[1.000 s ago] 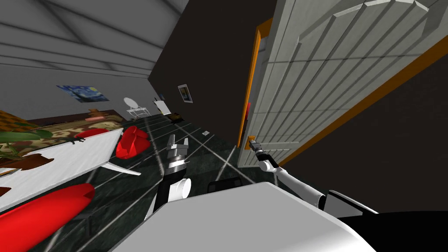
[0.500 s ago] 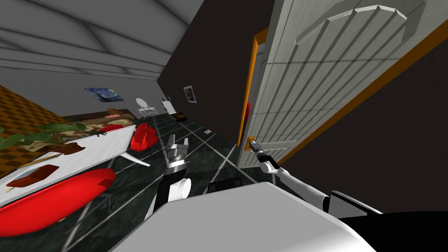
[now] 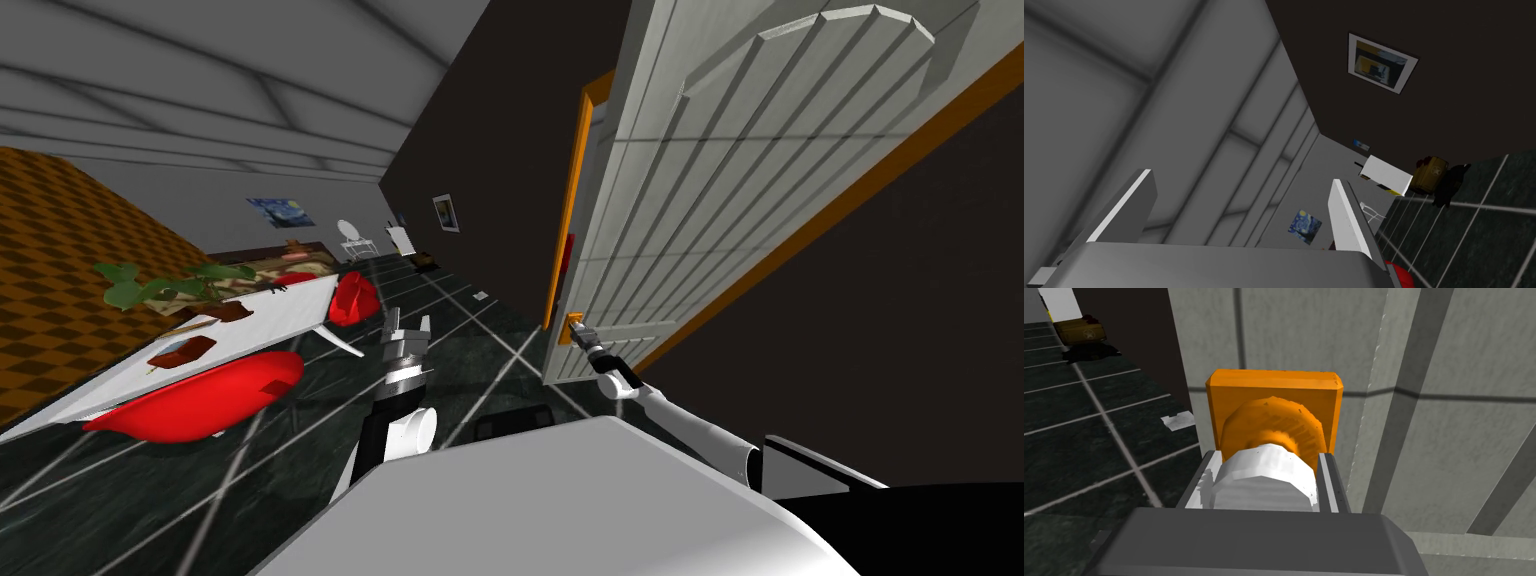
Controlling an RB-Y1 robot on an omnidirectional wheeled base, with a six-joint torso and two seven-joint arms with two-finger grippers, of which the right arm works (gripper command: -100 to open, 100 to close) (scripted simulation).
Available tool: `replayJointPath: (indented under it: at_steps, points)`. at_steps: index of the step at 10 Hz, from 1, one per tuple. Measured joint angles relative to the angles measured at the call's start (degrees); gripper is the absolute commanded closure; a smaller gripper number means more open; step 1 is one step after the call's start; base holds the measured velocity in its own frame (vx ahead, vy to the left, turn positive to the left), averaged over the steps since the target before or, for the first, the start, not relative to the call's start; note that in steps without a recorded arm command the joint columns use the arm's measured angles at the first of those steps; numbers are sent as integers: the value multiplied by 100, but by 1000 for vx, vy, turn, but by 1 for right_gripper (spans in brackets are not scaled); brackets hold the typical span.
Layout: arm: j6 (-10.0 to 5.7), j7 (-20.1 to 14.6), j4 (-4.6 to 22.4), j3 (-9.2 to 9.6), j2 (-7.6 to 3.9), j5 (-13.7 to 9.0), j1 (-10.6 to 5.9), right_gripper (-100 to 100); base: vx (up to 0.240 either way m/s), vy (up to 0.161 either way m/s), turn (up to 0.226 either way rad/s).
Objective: Pull the door open
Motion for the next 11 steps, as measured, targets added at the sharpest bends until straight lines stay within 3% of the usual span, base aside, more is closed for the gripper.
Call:
replayJointPath:
  at_steps: [5,11]
  points:
    - [-170,-252,-86,234,-236,98,47,100,-179,-57,95]
    - [-329,-469,-115,421,-437,189,89,100,-168,-69,120]
